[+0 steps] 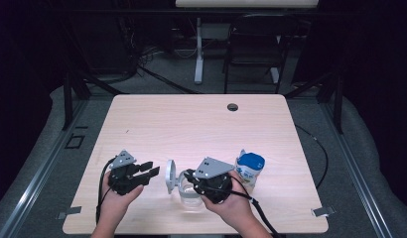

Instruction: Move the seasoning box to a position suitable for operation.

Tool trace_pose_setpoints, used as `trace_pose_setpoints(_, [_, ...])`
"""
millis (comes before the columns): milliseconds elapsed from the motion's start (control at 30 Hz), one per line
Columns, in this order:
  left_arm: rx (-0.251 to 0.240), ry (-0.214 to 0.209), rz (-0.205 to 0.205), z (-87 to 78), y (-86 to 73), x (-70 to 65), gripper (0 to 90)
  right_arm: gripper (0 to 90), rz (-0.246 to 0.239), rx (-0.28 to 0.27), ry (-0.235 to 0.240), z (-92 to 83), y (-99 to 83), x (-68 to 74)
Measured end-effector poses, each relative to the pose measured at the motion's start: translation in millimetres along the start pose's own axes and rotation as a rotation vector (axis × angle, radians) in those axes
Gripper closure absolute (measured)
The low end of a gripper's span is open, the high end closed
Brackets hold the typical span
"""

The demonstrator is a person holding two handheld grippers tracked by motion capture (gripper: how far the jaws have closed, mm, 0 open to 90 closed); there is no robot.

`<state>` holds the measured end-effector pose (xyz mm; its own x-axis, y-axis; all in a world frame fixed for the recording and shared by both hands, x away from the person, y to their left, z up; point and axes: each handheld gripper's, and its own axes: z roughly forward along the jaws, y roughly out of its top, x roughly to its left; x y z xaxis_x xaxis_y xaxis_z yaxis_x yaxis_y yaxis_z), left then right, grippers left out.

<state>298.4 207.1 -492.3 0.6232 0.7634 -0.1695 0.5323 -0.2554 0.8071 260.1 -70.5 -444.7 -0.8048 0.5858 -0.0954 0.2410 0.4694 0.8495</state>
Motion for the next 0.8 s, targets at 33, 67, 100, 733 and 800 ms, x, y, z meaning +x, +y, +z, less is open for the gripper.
trace_pose_setpoints(33, [0.002, 0.001, -0.001, 0.0, -0.2, 0.3, 62.8, 82.5, 0.000, 0.000, 0.000, 0.0, 0.0, 0.0])
trace_pose_setpoints(67, [0.002, 0.001, -0.008, 0.4, -1.1, 0.8, 62.8, 80.9, 0.009, 0.002, -0.001, -2.4, -3.2, -3.0])
trace_pose_setpoints(100, [0.002, 0.001, -0.008, 0.4, -1.1, 0.8, 62.8, 80.9, 0.009, 0.002, -0.001, -2.4, -3.2, -3.0])
trace_pose_setpoints(733, [0.002, 0.018, -0.031, -6.1, -6.9, 5.6, 62.7, 53.0, 0.060, -0.050, 0.028, -18.4, -24.2, -15.5])
trace_pose_setpoints(800, [0.002, 0.018, -0.038, -5.5, -7.9, 6.2, 62.6, 50.6, 0.055, -0.047, 0.010, -18.5, -25.7, -15.3])
